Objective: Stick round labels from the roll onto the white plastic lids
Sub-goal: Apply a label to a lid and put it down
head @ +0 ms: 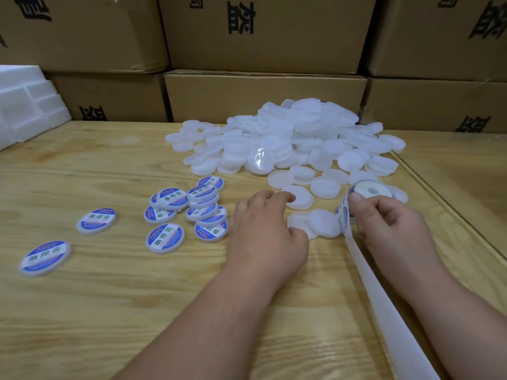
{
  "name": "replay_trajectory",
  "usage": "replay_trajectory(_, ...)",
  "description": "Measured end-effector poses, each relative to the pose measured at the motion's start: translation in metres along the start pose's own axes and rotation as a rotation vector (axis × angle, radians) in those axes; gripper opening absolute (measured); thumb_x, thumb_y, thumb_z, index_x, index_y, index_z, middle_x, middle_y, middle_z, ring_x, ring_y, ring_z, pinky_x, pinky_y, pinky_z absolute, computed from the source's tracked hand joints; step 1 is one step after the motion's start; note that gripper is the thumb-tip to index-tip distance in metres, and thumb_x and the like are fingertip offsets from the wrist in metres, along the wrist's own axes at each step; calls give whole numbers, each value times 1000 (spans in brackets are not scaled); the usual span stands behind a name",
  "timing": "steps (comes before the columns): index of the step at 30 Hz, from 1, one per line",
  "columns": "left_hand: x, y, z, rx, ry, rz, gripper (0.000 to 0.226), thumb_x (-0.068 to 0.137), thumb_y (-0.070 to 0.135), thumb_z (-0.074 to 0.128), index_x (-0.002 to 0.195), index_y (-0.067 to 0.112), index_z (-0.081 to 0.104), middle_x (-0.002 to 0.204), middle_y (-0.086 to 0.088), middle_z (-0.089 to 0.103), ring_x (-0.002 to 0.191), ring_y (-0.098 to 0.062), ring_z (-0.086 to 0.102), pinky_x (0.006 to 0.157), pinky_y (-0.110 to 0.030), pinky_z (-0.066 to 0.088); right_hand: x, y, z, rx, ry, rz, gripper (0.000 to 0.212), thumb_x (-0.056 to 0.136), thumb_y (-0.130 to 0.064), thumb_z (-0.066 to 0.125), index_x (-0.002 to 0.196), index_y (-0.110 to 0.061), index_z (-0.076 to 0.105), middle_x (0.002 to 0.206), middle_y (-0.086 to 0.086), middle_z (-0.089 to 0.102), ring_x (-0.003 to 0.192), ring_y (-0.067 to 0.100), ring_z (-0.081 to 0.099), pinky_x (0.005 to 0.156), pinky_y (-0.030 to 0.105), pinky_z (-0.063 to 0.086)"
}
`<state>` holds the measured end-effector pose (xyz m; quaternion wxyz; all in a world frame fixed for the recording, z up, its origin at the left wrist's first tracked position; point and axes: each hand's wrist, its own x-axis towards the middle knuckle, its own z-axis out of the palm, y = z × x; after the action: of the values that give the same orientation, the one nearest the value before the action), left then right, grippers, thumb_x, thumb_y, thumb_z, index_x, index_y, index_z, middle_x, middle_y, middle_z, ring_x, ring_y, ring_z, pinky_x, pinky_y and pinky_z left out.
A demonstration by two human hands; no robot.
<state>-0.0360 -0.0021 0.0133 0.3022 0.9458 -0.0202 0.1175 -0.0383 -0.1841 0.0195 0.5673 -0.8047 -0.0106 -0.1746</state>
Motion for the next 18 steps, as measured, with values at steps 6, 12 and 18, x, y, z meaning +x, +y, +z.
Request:
replay_trajectory(6, -2, -1, 2, 81, -49, -23, 59, 83, 31, 55, 141, 40, 44, 142, 13, 47, 132, -22, 35, 108, -37, 27, -2, -4, 1, -120, -104, -13, 50, 72, -65, 72, 69, -17, 63, 48, -15, 46, 44, 3, 40, 46, 12, 36)
replay_trajectory(12, 1, -4, 3, 2, -21, -37, 56, 85, 26, 57, 140, 34, 48, 136, 9, 55, 131, -22, 40, 110, -34, 30, 1, 0, -2, -184, -125, 40, 30, 87, -20, 65, 60, -18, 52, 46, -14, 39, 42, 5, 34, 41, 14, 31)
replay_trajectory(18, 2, -7, 3, -69, -10, -31, 58, 82, 23, 57, 139, 33, 48, 134, 9, 55, 129, -19, 44, 106, -32, 35, 1, -3, -4, -138, -114, 60, 36, 84, -13, 58, 52, -22, 44, 46, -14, 31, 43, 7, 29, 39, 16, 27)
